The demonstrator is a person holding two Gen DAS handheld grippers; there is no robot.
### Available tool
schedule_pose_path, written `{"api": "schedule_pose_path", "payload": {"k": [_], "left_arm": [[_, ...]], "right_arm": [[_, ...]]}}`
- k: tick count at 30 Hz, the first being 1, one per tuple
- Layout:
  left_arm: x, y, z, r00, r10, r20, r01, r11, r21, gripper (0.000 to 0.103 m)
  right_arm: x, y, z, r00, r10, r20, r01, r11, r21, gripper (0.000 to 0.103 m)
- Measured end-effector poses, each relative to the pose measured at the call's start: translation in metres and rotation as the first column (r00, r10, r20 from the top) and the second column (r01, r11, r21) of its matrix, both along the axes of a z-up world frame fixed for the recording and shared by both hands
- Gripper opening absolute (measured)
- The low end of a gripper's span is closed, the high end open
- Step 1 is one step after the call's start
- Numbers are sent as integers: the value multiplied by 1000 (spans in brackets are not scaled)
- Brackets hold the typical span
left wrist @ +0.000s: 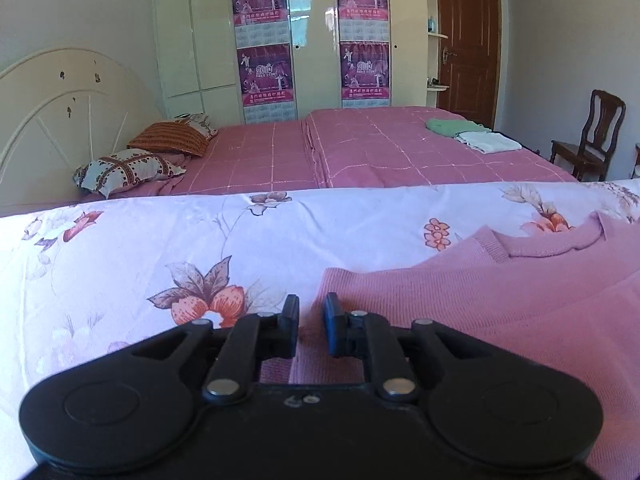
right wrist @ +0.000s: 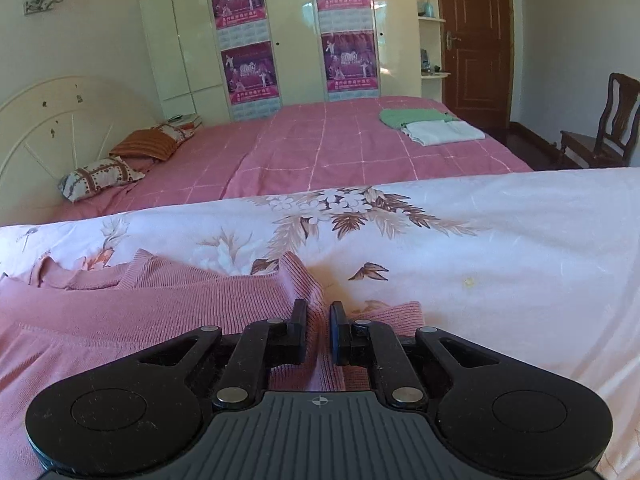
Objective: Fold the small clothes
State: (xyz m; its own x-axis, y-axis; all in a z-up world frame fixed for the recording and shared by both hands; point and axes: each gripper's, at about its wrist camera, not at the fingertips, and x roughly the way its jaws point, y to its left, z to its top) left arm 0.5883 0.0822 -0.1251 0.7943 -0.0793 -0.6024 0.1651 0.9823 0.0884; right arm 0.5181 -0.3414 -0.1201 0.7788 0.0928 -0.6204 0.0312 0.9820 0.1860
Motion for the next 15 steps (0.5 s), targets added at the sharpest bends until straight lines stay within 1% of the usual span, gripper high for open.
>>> {"api": "schedule_pose_path", "payload": {"k": [1, 2, 3, 4, 5, 6, 7, 8, 10, 11, 12, 13, 14, 15], "left_arm": [[-2, 2, 3, 1000, 23, 6, -23, 1000, 5, 45], [-8, 5, 11, 998, 58, 32, -58, 998, 5, 58], [-21, 6, 21, 994, 66, 90, -65, 998, -10, 66], [-36, 2, 32, 988, 38, 152, -35, 999, -26, 69], [-47, -6, 40, 984, 11, 177, -4, 999, -38, 72], [-56, -17, 45, 982, -24, 187, 35, 998, -56, 75], [-63, -33, 47, 979, -81, 187, 98, 992, -79, 76], [-66, -54, 46, 973, -158, 171, 175, 980, -91, 76], [-69, -94, 35, 952, -268, 146, 280, 958, -67, 77], [-70, -108, 29, 944, -303, 131, 311, 949, -51, 76], [-70, -118, 22, 938, -327, 111, 334, 942, -42, 74], [-69, -123, 16, 935, -343, 91, 347, 937, -33, 74], [-68, -124, 10, 939, -336, 77, 338, 941, -3, 74], [-67, -121, 2, 952, -299, 71, 296, 954, 44, 76]], "right_arm": [[1, 0, 1, 1000, 4, -7, -4, 1000, 3, 14], [1, 0, 3, 1000, 8, -12, -8, 1000, 4, 17], [-1, 0, 10, 1000, -3, -8, 3, 1000, -1, 25], [-8, 2, 19, 999, -19, 26, 20, 1000, -18, 35], [-18, 6, 30, 997, -12, 80, 14, 1000, -22, 39], [-26, 11, 38, 993, 28, 113, -28, 1000, 0, 41], [-29, 23, 43, 988, 102, 113, -105, 994, 28, 41], [-30, 40, 44, 980, 173, 103, -176, 984, 20, 41], [-32, 80, 42, 950, 300, 91, -299, 954, -22, 41], [-30, 97, 39, 935, 345, 86, -345, 939, -15, 41], [-28, 112, 34, 923, 376, 78, -377, 926, -1, 41], [-26, 124, 30, 910, 409, 64, -410, 912, 10, 41], [-24, 133, 26, 899, 436, 49, -437, 900, 4, 41], [-23, 138, 23, 893, 448, 41, -447, 894, -15, 41]]}}
